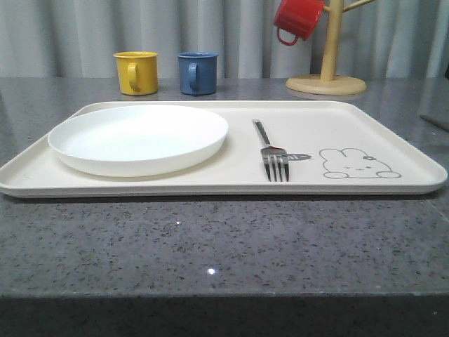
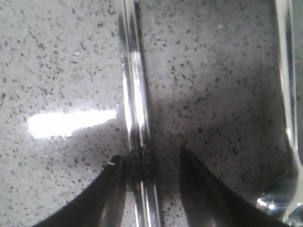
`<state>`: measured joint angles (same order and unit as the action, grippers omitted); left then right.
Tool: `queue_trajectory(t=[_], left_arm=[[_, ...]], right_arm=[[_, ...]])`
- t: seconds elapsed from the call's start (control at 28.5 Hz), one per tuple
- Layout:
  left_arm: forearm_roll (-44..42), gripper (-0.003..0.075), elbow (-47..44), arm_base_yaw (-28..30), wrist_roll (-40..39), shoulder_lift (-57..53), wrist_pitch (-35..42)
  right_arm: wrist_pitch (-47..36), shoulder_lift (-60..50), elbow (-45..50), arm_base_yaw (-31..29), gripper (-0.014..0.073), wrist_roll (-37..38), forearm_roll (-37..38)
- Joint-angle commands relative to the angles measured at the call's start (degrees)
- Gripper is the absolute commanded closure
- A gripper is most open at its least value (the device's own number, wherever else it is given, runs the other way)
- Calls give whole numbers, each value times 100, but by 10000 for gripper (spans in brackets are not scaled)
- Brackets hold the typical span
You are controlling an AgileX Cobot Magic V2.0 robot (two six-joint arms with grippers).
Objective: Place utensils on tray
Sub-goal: 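Grasp the steel chopsticks with the right gripper and carry them over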
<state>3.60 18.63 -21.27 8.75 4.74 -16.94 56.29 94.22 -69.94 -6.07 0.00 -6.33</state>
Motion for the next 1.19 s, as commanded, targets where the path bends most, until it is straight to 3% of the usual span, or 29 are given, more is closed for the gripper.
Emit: queue_trajectory(t=[0.0,0.18,0.49,0.95,1.16], left_arm=[[74,738,149,8,-72,60,495],[74,738,149,8,-72,60,495],[74,738,149,8,-72,60,495],[74,738,149,8,-72,60,495],[74,738,149,8,-72,60,495]], right_arm=[[-104,-96,-120,-23,371,-71,-22],[21,-110,-120,-23,555,-66,-22],[175,-833,-230,144,558,565,-22],[297,-378,-1045,2465,558,1719,-17],[383,46,-1237,2900,557,2190,-21]])
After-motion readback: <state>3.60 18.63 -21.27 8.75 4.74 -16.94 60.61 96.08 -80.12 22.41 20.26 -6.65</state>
